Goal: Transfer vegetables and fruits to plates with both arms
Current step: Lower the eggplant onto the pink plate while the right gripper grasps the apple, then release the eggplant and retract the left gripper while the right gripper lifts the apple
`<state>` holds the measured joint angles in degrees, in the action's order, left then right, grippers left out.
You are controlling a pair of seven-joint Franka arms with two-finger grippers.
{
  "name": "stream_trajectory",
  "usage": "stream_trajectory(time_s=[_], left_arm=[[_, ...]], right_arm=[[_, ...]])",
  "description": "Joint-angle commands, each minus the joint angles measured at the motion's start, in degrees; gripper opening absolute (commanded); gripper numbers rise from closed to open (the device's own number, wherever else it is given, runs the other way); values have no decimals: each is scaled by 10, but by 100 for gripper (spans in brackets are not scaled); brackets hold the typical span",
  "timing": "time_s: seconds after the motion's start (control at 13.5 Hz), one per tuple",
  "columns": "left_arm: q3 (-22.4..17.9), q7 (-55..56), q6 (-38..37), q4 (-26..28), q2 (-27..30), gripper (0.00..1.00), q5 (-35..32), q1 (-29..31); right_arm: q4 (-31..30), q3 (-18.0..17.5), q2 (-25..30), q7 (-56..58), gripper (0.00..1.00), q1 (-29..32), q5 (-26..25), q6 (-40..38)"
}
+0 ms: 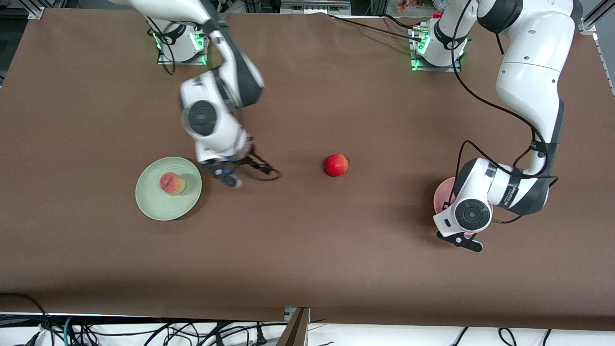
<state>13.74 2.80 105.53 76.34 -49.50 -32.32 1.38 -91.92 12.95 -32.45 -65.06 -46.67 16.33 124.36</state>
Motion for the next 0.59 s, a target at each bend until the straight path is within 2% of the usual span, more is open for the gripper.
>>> stream_trajectory(time_s=[0.0, 0.07, 0.3, 0.52], left_arm=[[4, -9, -2, -11, -3, 100, -7, 5], [5, -8, -2, -11, -1, 100, -6, 5], [11, -6, -3, -15, 14, 100, 15, 8], [9, -7, -6, -17, 96, 100, 152, 16]], right_arm=[[157, 9, -129, -160, 99, -46, 17, 18], [175, 9, -152, -211, 99, -64, 22, 41], [176, 9, -175, -337, 99, -95, 24, 78], [182, 9, -184, -384, 99, -105, 26, 104]])
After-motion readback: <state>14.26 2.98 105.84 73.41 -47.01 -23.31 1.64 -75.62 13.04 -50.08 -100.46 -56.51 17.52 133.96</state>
